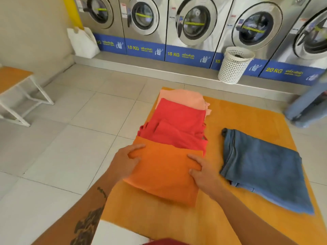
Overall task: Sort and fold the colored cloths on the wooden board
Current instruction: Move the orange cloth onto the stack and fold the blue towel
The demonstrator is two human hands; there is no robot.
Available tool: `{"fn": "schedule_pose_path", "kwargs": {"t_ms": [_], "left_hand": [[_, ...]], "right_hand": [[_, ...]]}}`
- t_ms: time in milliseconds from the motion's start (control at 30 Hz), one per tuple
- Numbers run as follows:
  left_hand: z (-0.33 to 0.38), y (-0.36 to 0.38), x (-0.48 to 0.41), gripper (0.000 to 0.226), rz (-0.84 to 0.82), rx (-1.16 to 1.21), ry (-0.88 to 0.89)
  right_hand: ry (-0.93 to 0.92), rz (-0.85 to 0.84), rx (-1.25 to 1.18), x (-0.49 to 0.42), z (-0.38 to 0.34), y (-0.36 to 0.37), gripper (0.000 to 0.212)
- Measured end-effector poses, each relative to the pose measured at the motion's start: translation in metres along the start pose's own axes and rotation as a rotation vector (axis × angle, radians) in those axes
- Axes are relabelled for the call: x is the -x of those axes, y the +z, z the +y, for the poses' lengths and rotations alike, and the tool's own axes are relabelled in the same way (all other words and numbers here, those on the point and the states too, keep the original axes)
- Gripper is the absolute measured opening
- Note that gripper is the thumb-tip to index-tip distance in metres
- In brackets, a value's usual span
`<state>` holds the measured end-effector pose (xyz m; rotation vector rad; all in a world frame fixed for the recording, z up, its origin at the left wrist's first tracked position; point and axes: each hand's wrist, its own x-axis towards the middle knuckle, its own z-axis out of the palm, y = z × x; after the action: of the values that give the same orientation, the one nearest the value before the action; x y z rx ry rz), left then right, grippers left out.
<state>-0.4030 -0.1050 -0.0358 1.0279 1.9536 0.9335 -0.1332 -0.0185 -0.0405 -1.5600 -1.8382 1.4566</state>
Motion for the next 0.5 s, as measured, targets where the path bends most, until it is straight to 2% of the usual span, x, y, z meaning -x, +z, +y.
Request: {"fn": "schedule_pose_path", "kwargs": {"t_ms": [133,233,367,500], "left_hand": [[-0.034,0.01,0.008,0.056,-0.052,-0.038,-0.085],[-0.037,0.01,0.005,0.055,0.026,-0.065,-0.066],[-0.016,0.008,-0.004,0.044,0.25,-0.142,0.057],[0.034,0.028,-0.017,0.037,0.238,-0.142,0.244]], "right_hand": [[-0.015,-0.002,0.103,0.004,0.009,0.012,0.049],[-0.059,-0.009,0.209,0.0,0.008,0.008,0.049],[-0.077,0.032,0.26,0.006,0.012,-0.009,0.048],[-0.002,0.18,0.212,0.012,0.021,-0.049,0.051]]}}
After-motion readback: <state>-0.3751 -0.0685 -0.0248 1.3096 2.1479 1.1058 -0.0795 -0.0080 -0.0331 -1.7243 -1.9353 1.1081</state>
